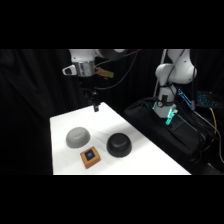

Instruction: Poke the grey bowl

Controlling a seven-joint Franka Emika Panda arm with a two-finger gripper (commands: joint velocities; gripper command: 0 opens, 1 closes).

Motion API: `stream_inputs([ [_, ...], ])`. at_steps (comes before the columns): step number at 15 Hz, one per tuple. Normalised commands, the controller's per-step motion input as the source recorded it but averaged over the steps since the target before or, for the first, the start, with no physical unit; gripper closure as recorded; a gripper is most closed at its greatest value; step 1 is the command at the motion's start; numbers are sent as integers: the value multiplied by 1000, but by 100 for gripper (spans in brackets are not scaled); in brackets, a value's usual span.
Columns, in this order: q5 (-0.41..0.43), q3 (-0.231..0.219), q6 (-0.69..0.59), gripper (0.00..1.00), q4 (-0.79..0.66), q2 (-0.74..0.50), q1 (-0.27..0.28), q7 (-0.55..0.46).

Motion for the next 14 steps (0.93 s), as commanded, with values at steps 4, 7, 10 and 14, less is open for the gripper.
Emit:
stream_inputs([
  [4,139,-47,-207,0,743,493,-130,-94],
  [7,85,-24,-186,0,778,503,-95,-53],
  [10,96,-9,-200,36,734,473,-83,-56],
  [14,119,11,-167,84,545,360,-76,-74],
])
